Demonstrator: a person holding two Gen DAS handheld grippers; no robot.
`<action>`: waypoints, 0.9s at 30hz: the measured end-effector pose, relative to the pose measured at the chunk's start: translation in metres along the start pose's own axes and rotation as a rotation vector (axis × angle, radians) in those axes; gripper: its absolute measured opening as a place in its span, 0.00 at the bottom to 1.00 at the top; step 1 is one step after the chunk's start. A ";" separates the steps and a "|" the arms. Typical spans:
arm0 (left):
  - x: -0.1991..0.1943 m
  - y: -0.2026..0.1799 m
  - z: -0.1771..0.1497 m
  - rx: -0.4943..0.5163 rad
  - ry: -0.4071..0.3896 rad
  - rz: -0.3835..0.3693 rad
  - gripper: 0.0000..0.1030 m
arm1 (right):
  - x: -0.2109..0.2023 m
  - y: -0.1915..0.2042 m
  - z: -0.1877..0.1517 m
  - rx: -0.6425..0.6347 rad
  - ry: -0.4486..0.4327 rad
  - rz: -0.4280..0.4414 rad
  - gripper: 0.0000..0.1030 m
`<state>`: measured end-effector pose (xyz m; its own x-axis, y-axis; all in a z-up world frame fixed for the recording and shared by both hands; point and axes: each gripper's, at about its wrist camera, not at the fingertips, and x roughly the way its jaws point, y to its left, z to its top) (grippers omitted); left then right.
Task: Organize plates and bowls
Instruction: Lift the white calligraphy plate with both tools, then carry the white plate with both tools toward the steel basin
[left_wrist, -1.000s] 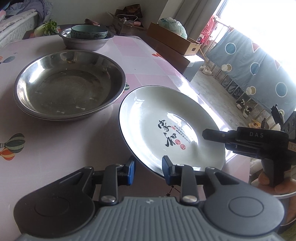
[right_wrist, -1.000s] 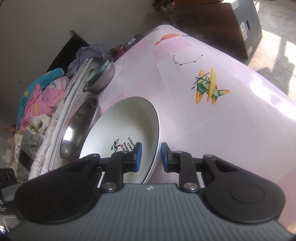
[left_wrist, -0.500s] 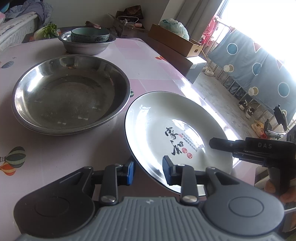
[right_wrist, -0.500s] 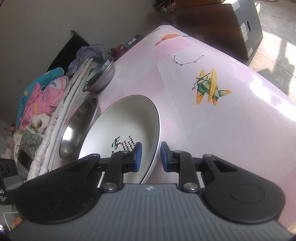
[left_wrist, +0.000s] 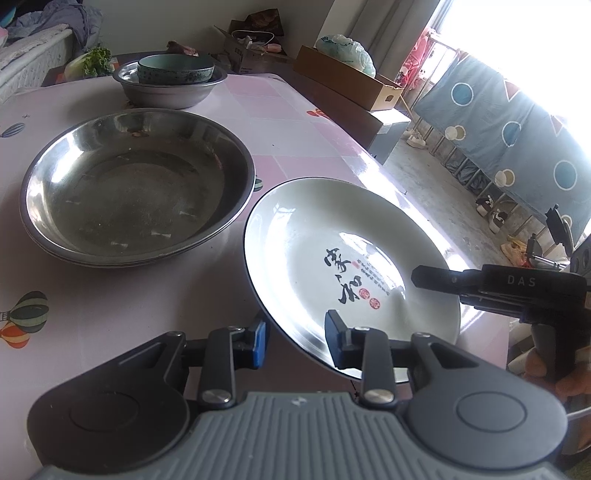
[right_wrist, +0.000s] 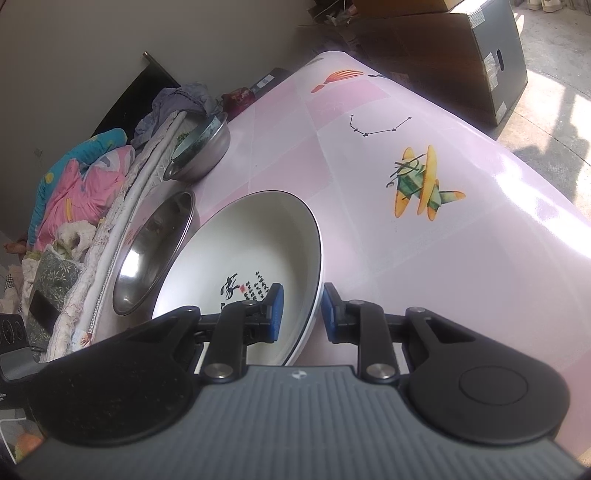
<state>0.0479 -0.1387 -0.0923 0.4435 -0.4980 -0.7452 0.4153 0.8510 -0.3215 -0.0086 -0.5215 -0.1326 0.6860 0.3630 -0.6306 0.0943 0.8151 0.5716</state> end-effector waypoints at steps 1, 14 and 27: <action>0.000 0.000 0.000 0.001 0.002 -0.005 0.31 | 0.001 0.000 0.002 -0.004 -0.002 -0.002 0.22; 0.004 0.005 0.006 0.073 -0.018 0.024 0.26 | -0.007 0.016 -0.012 -0.128 -0.018 -0.111 0.19; -0.003 -0.002 -0.005 0.061 0.002 0.017 0.26 | -0.015 0.035 -0.028 -0.283 -0.044 -0.172 0.19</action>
<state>0.0418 -0.1379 -0.0919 0.4493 -0.4831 -0.7515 0.4552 0.8476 -0.2727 -0.0356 -0.4855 -0.1181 0.7082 0.1946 -0.6787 0.0115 0.9580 0.2866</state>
